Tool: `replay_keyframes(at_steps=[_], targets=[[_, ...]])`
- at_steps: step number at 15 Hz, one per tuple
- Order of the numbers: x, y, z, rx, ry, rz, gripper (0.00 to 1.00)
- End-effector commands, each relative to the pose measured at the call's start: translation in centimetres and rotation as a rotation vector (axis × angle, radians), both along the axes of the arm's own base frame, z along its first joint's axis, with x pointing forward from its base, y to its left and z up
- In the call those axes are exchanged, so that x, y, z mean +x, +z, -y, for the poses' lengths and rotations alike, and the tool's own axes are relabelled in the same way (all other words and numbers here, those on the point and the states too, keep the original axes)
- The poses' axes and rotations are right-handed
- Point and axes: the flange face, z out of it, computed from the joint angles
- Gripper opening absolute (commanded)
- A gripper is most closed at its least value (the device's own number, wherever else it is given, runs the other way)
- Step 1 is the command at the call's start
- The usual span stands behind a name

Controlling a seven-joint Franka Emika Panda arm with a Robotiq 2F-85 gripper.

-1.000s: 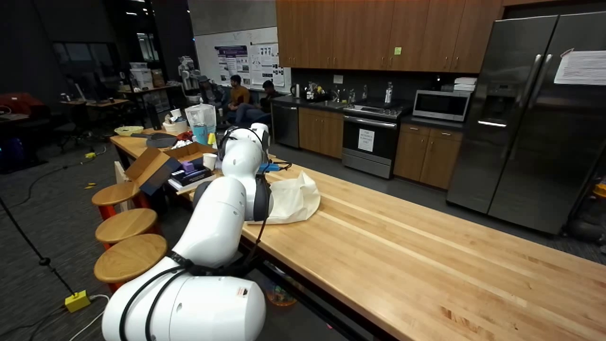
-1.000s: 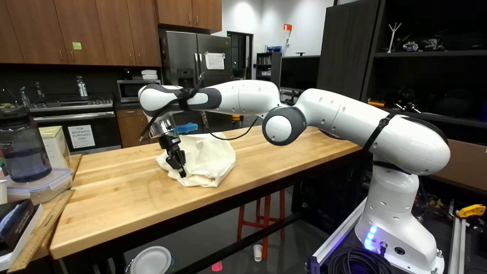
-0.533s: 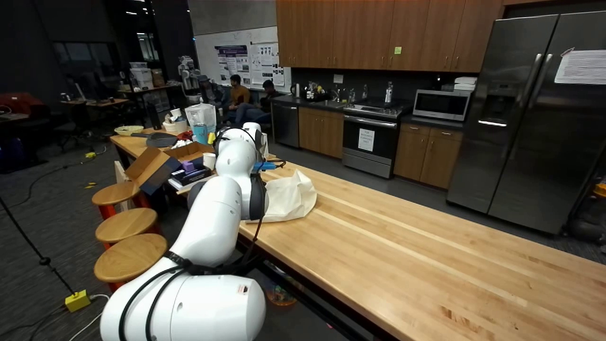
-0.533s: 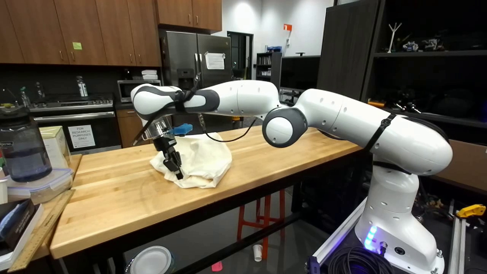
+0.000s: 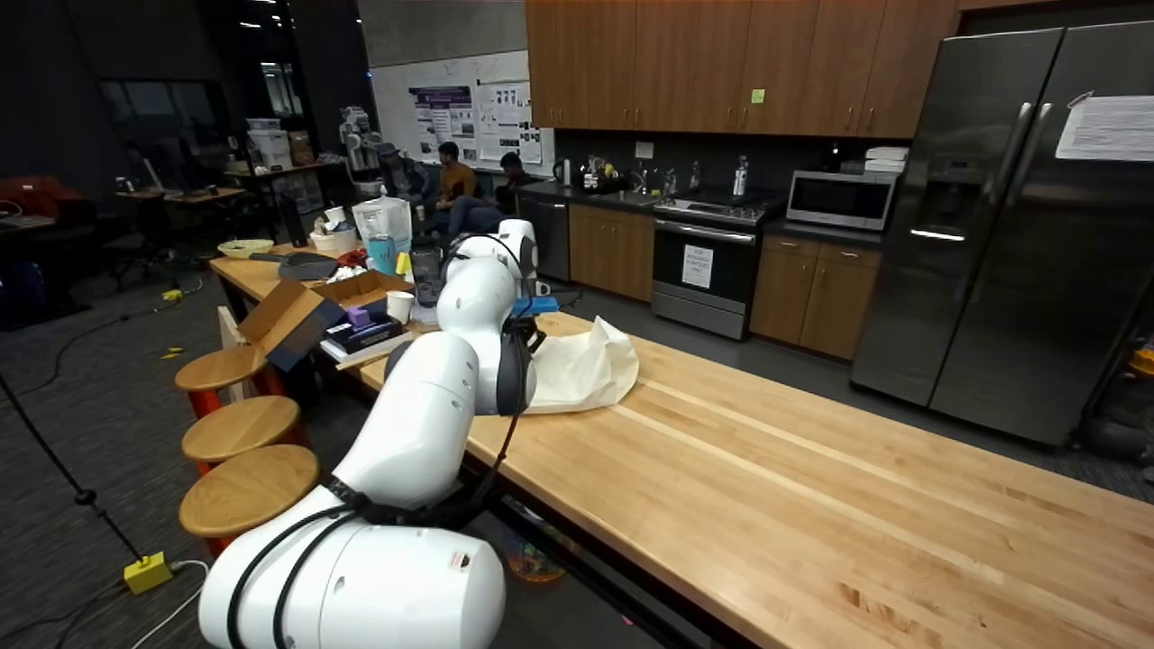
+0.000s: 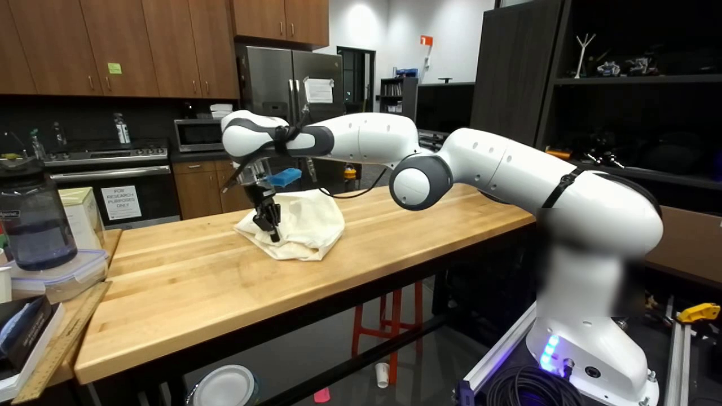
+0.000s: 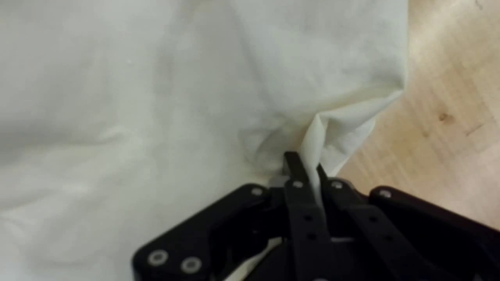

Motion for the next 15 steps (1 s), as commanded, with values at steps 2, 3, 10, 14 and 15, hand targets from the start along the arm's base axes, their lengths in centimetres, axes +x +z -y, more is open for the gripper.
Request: replay_keyframes(at_steps=[2,3,10,14,15], targets=[[3.6,2.9,8.1,0.024,-0.230,0.050,0.01],[4.3,3.1,10.1,0.034,-0.283,0.049,0.01],[7.0,2.7,20.4,0.096,-0.571,0.026,0.01],[7.9,2.4,25.0,0.137,-0.694,0.016,0.01],[8.1,2.2,26.1,0.148,-0.722,0.015,0.01]])
